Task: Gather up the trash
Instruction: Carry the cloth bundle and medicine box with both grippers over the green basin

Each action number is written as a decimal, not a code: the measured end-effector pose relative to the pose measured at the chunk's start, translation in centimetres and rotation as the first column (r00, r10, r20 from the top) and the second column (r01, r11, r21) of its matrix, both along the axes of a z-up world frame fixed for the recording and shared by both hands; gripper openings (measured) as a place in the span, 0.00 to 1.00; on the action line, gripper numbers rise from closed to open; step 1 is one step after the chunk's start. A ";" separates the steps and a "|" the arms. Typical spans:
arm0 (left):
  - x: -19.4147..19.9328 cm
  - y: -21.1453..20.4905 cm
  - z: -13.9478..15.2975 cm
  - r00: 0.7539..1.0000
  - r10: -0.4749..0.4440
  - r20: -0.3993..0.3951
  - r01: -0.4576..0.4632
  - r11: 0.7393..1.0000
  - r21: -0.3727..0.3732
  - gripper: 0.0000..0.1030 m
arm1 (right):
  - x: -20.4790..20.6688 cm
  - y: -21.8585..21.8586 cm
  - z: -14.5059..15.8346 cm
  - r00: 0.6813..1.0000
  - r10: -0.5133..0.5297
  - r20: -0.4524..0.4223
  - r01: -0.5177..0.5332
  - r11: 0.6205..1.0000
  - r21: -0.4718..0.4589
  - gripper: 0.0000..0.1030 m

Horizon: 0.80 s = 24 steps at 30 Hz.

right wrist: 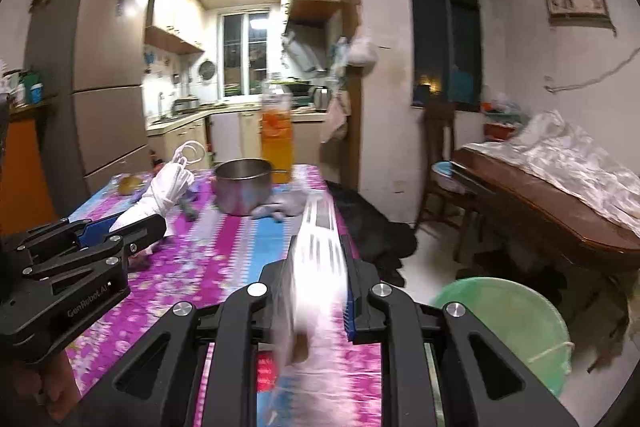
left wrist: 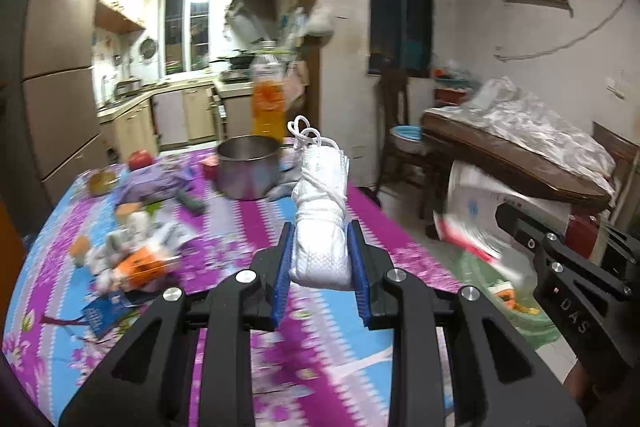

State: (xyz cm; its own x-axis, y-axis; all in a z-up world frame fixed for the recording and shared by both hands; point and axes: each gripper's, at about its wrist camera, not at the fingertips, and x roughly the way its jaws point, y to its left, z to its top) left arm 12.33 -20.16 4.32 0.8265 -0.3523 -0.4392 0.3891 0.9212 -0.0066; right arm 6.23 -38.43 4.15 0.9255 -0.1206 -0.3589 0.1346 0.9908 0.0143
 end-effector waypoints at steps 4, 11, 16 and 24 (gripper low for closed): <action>-0.2 -4.4 -0.5 0.998 -0.065 -0.013 0.066 0.998 0.007 0.24 | -1.5 -4.7 -0.1 0.998 -0.056 0.003 0.056 0.998 0.009 0.15; -0.2 -10.1 -1.1 0.988 -0.147 -0.037 0.148 0.989 0.020 0.24 | -3.3 -13.1 -0.5 0.989 -0.149 0.007 0.148 0.988 0.041 0.12; 0.1 -14.1 -2.0 0.971 -0.224 -0.088 0.226 0.974 0.018 0.24 | -4.6 -18.3 -1.0 0.978 -0.208 -0.018 0.208 0.977 0.034 0.12; 1.6 -20.3 -5.1 0.913 -0.328 -0.242 0.349 0.936 0.049 0.24 | -3.0 -25.7 -3.7 0.948 -0.250 -0.194 0.263 0.964 0.041 0.13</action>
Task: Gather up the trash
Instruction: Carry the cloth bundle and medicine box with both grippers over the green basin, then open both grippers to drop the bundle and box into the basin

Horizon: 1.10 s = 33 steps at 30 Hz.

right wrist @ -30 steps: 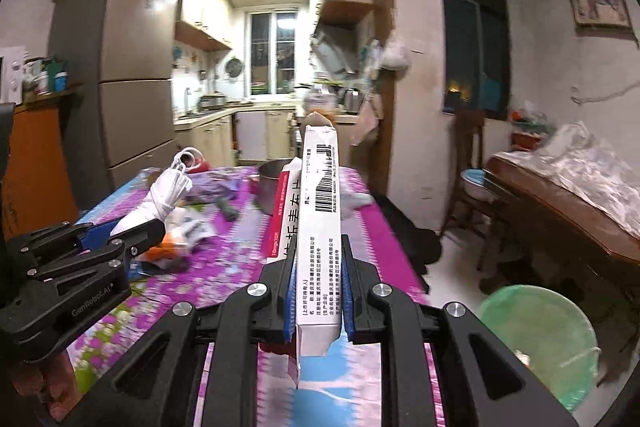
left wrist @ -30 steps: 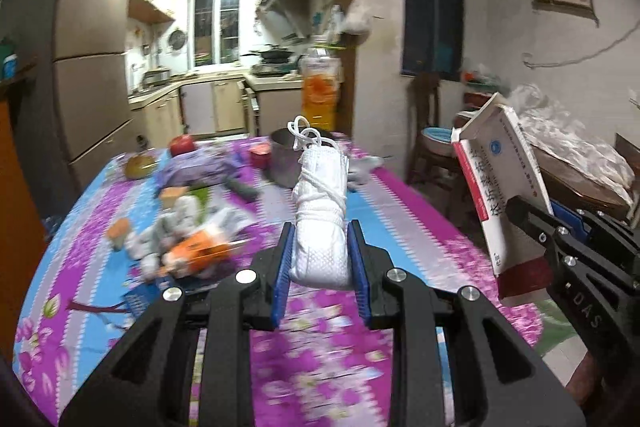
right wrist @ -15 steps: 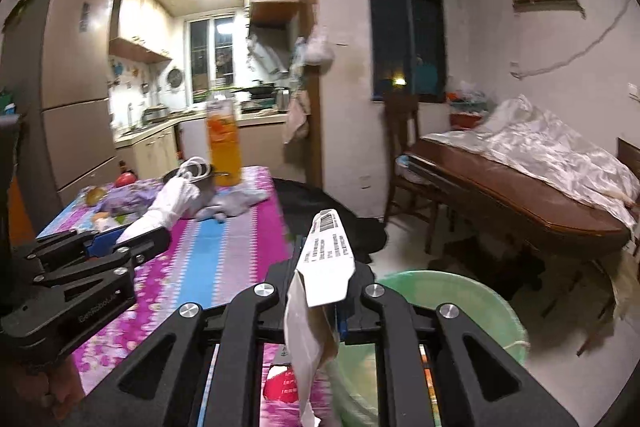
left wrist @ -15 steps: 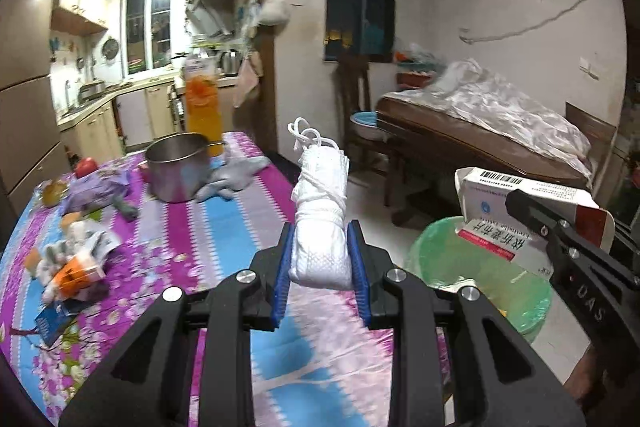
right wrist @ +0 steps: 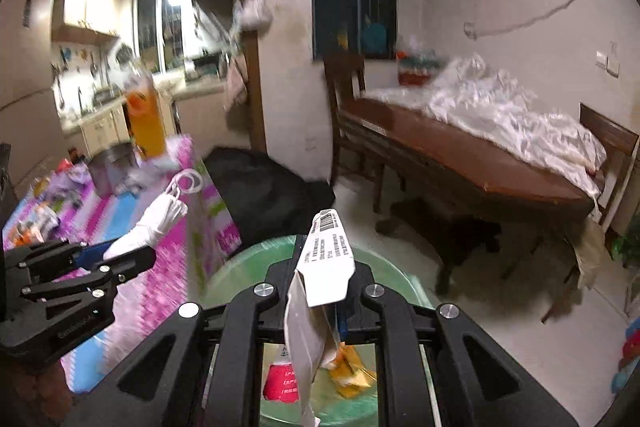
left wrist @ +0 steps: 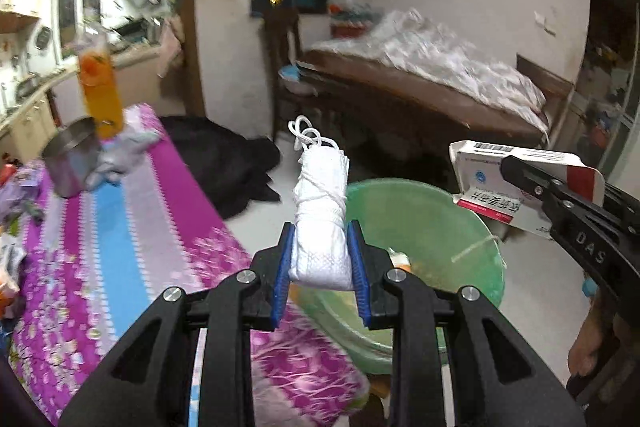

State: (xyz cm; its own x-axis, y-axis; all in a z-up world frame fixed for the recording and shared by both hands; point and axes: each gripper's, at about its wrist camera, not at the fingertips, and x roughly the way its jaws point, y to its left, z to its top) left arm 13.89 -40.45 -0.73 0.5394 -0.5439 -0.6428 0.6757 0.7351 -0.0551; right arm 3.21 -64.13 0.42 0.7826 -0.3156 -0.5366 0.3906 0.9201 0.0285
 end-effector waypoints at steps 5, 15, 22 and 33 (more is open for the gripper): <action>1.7 -2.8 -2.2 0.990 -0.042 -0.134 0.049 0.998 0.046 0.24 | 2.2 -3.2 -3.0 0.991 0.019 -0.132 -0.008 0.996 0.085 0.13; 3.3 -4.9 -5.4 0.965 -0.049 -0.257 0.080 0.991 0.108 0.24 | 5.2 -6.2 -6.5 0.955 0.067 -0.290 -0.030 0.991 0.130 0.13; 4.2 -4.6 -5.7 0.962 -0.019 -0.271 0.052 0.992 0.116 0.24 | 5.4 -5.5 -6.9 0.952 0.077 -0.296 -0.038 0.990 0.133 0.13; 3.9 -4.7 -5.3 0.962 -0.032 -0.270 0.063 0.992 0.110 0.49 | 4.7 -5.1 -5.3 0.968 0.077 -0.240 -0.043 0.989 0.145 0.32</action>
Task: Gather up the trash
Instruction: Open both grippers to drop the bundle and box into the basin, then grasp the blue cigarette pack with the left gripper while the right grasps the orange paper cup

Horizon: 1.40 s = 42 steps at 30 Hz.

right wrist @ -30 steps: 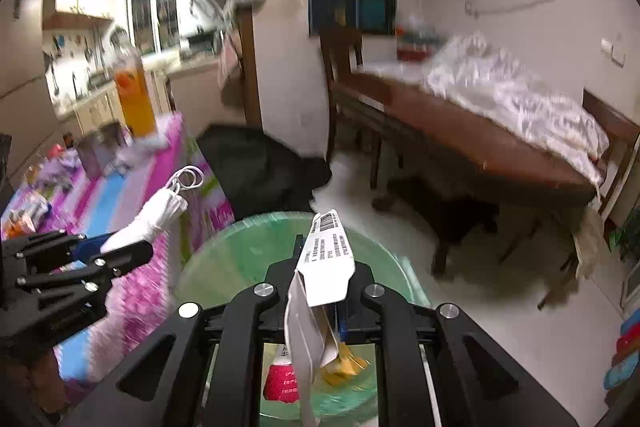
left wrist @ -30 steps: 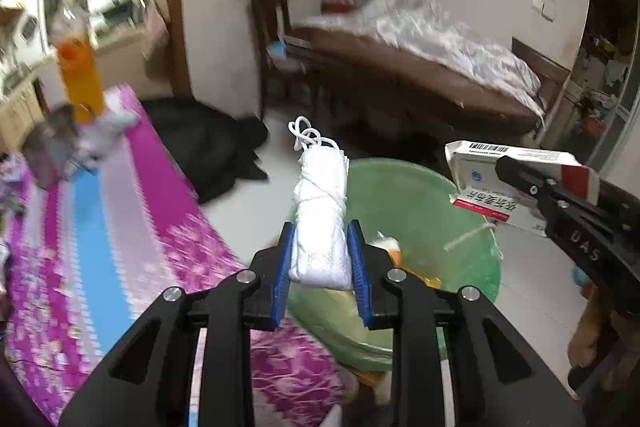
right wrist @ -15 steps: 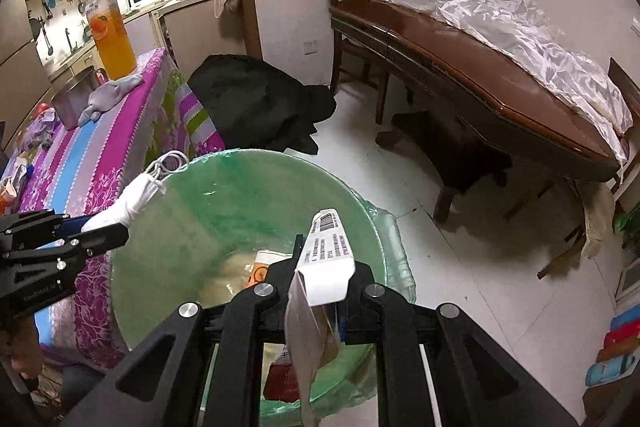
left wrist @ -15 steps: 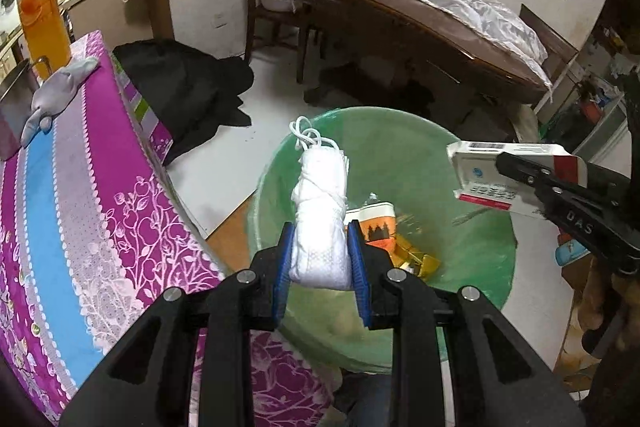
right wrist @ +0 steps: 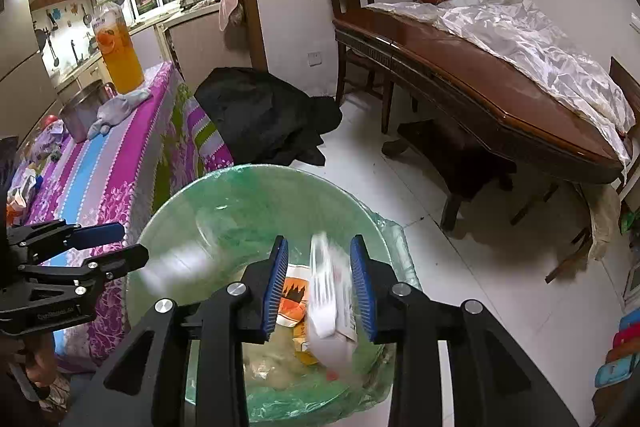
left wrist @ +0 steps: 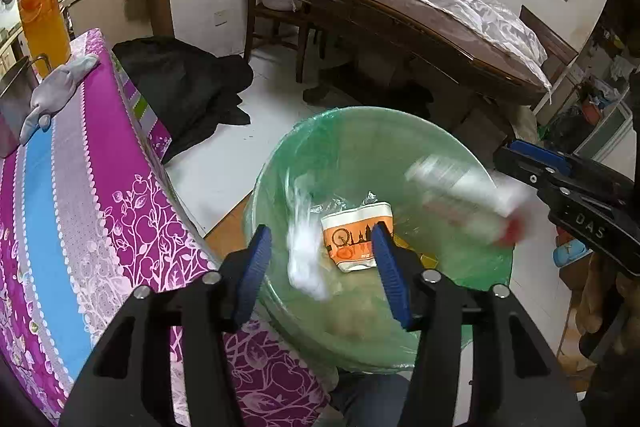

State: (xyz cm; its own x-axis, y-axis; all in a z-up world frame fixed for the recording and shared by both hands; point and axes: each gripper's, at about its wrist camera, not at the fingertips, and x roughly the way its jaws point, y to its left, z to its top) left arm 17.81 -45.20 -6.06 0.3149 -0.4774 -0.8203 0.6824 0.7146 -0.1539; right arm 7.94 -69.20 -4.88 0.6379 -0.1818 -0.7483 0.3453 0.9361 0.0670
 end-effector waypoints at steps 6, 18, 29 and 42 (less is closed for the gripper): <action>-0.5 0.1 0.1 1.000 0.002 0.006 -0.002 1.000 0.004 0.50 | -0.5 0.6 0.4 1.000 -0.005 0.013 0.005 1.000 -0.002 0.32; -1.3 2.2 0.9 0.999 0.009 0.039 -0.009 1.000 -0.006 0.50 | -3.5 3.7 3.2 0.988 -0.011 0.154 0.018 0.999 -0.043 0.60; 0.8 13.8 1.7 0.973 0.195 0.125 -0.196 0.981 -0.004 0.50 | -4.1 15.1 5.5 0.902 0.147 0.405 -0.131 0.989 -0.066 0.81; 5.2 39.7 2.9 0.839 0.468 0.279 -0.501 0.863 0.060 0.72 | 2.8 28.2 4.5 0.849 0.383 0.363 -0.407 0.913 -0.010 0.85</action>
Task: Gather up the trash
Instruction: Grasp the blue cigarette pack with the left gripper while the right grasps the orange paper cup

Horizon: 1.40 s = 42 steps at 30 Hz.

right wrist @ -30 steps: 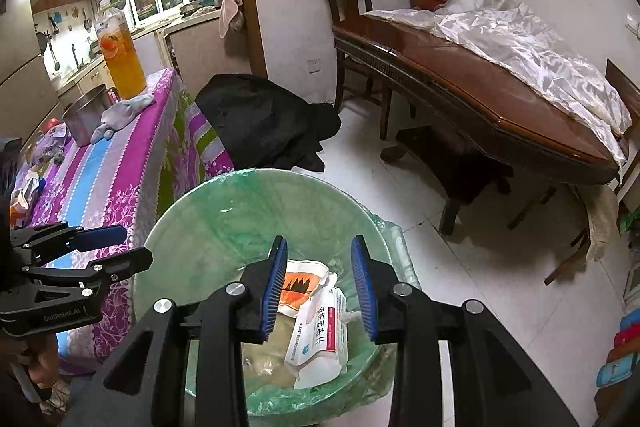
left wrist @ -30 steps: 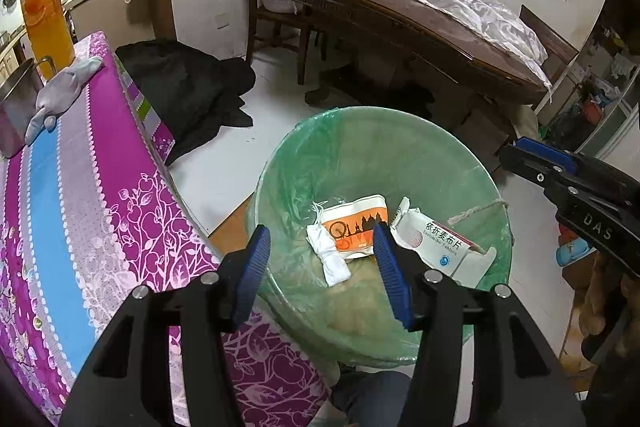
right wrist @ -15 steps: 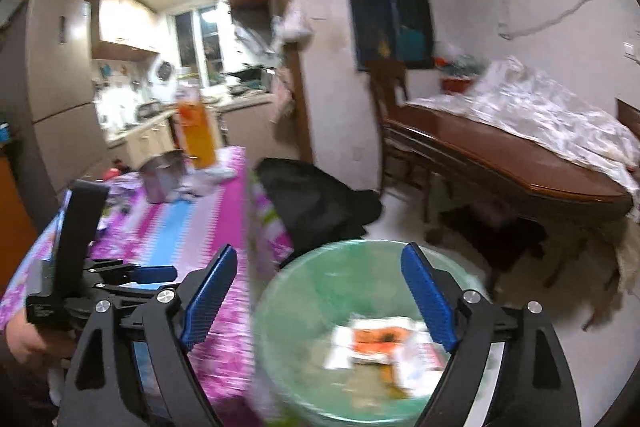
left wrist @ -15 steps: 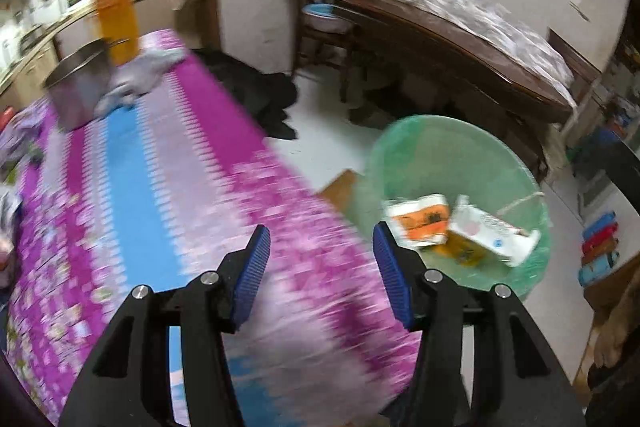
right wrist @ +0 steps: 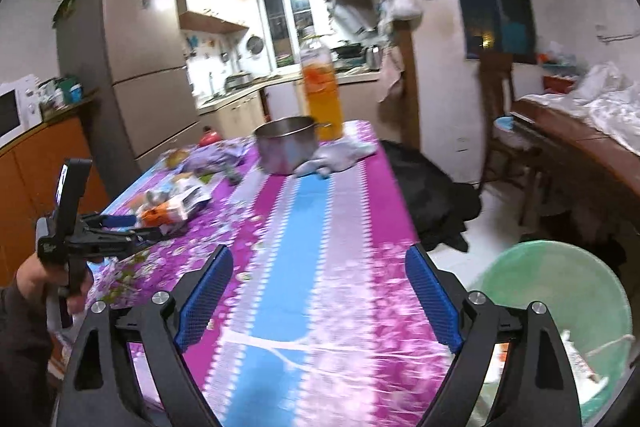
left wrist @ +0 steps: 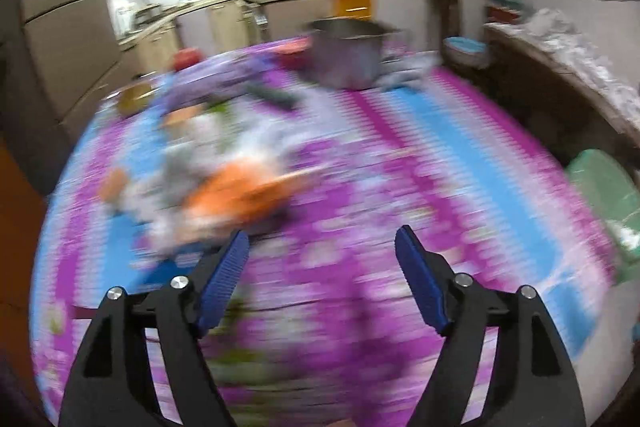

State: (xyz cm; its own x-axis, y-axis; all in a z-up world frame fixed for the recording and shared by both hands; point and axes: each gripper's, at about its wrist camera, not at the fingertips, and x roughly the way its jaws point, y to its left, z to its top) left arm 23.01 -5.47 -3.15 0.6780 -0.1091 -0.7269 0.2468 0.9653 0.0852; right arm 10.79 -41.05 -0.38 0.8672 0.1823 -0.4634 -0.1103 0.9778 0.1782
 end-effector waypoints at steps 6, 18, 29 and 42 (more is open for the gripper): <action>1.8 8.5 -2.3 0.999 0.008 -0.039 -0.005 0.996 0.086 0.78 | 2.5 4.8 -1.6 0.995 0.089 -0.050 -0.090 0.996 -0.007 0.85; 3.3 9.4 -4.8 0.987 -0.124 -0.101 0.127 0.992 0.024 0.72 | 9.1 16.0 -3.3 0.927 0.352 -0.128 -0.352 0.936 0.021 0.85; 0.7 9.8 -4.9 0.996 -0.048 -0.079 0.046 0.999 -0.025 0.56 | 15.6 20.5 -5.9 0.846 0.493 -0.205 -0.380 0.826 0.416 0.79; 0.9 11.1 -4.8 0.995 0.048 -0.083 -0.053 0.997 -0.059 0.54 | 24.0 24.2 -9.2 0.827 0.440 -0.351 -0.098 0.727 0.680 0.79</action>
State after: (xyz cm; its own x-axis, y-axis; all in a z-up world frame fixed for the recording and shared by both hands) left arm 23.91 5.60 -7.97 0.6226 -0.1224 -0.7729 0.2016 0.9794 0.0073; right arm 34.75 -16.89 -9.61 0.4426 0.7584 -0.4785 -0.0883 0.5679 0.8184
